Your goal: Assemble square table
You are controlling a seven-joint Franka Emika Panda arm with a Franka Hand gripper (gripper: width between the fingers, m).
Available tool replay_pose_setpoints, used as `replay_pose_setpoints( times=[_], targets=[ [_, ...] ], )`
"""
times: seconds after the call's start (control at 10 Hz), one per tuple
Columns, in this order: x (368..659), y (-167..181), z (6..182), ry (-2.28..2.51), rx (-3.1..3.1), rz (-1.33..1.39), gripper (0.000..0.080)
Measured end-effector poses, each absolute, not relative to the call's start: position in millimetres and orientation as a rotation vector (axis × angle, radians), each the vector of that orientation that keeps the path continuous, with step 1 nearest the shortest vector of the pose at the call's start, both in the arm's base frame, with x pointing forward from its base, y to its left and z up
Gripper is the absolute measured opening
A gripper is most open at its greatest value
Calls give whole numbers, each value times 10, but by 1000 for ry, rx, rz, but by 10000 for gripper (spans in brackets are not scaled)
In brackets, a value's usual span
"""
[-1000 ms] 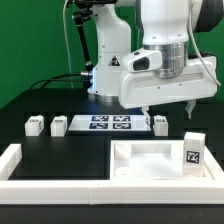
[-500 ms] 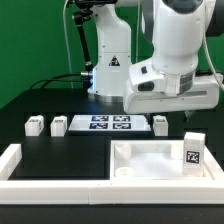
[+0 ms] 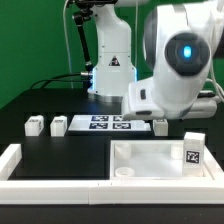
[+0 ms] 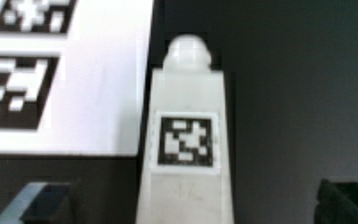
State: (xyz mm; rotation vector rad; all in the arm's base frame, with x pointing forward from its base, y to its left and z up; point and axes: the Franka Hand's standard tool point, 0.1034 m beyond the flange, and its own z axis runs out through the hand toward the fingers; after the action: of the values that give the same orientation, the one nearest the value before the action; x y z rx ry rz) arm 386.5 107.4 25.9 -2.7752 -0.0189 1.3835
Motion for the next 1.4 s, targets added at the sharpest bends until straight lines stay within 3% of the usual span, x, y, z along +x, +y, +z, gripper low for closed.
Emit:
replay_pose_setpoints(
  times=[0.1, 0.5, 1.0, 1.1, 1.2, 1.3, 1.4],
  targets=[
    [3904, 1076, 185, -19, -2763, 1413, 649],
    [3883, 1052, 172, -12, -2755, 1428, 649],
    [3624, 1033, 70, 102, -2760, 1503, 649],
    [3625, 1027, 69, 105, -2759, 1503, 556],
    [3626, 1024, 69, 106, -2758, 1503, 556],
    [3627, 1020, 69, 107, -2758, 1503, 356],
    [3628, 1017, 69, 109, -2757, 1503, 287]
  ],
)
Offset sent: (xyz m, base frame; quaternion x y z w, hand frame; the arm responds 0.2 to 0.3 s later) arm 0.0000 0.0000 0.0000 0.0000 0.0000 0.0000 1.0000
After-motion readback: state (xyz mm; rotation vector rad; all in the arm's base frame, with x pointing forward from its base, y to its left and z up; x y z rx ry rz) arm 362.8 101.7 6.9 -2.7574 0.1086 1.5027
